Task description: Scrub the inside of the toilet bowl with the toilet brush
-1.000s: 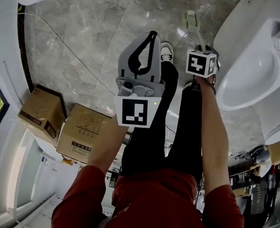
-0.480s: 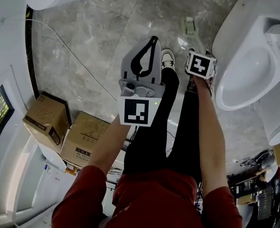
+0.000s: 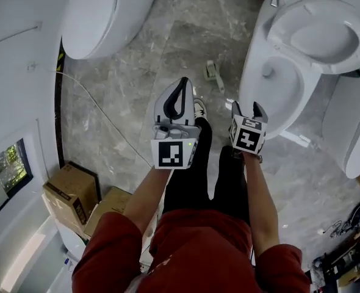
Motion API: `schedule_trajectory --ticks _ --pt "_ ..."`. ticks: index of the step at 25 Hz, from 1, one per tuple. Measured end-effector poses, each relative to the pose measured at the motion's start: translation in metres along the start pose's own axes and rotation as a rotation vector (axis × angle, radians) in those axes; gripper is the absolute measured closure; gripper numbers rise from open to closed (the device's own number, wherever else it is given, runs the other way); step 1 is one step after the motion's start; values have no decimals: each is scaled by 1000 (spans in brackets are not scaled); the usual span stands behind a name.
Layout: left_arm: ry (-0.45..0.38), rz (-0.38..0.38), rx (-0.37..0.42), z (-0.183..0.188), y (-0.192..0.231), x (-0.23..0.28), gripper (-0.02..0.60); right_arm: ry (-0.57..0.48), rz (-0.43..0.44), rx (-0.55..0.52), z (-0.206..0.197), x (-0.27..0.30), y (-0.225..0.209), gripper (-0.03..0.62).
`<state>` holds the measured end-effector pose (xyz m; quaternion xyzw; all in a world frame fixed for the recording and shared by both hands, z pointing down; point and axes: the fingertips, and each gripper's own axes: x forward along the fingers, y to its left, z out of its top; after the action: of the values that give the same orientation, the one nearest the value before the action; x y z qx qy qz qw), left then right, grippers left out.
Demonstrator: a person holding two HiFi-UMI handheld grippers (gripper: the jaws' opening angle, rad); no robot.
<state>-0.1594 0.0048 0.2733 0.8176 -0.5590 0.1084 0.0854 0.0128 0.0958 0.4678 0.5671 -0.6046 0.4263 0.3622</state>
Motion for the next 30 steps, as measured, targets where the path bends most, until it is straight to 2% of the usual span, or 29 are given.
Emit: schedule_trajectory --ticks 2,4,9,12,15,18,20,22,24,26,30 --pt "-68 -15 2 37 -34 -4 581 -97 18 36 18 -51 -27 316" --pt "-102 -24 -2 68 -77 -13 581 -175 46 48 26 -105 -60 316" --pt "-107 -39 -30 134 -185 -58 581 -347 42 81 25 -252 -161 316" --pt "-101 -74 -11 174 -227 -71 581 -487 32 131 46 -327 -210 316" --pt "-105 -140 24 220 -257 -72 581 -655 -3 139 78 -399 -245 316" --pt "-160 -178 35 276 -266 -84 581 -830 -10 141 110 -473 -256 321" --pt "-208 -196 39 312 -264 -95 581 -954 -23 135 129 -522 -253 346" --pt "-272 -212 47 349 -263 -106 581 -1074 -43 109 148 -570 -248 416" --pt "-344 -222 67 382 -262 -119 581 -1181 -73 75 161 -613 -239 532" --pt "-400 -229 91 406 -261 -135 581 -1267 -120 34 165 -648 -227 594" --pt "-477 -243 124 439 -258 -155 581 -1342 -228 -63 170 -682 -204 595"
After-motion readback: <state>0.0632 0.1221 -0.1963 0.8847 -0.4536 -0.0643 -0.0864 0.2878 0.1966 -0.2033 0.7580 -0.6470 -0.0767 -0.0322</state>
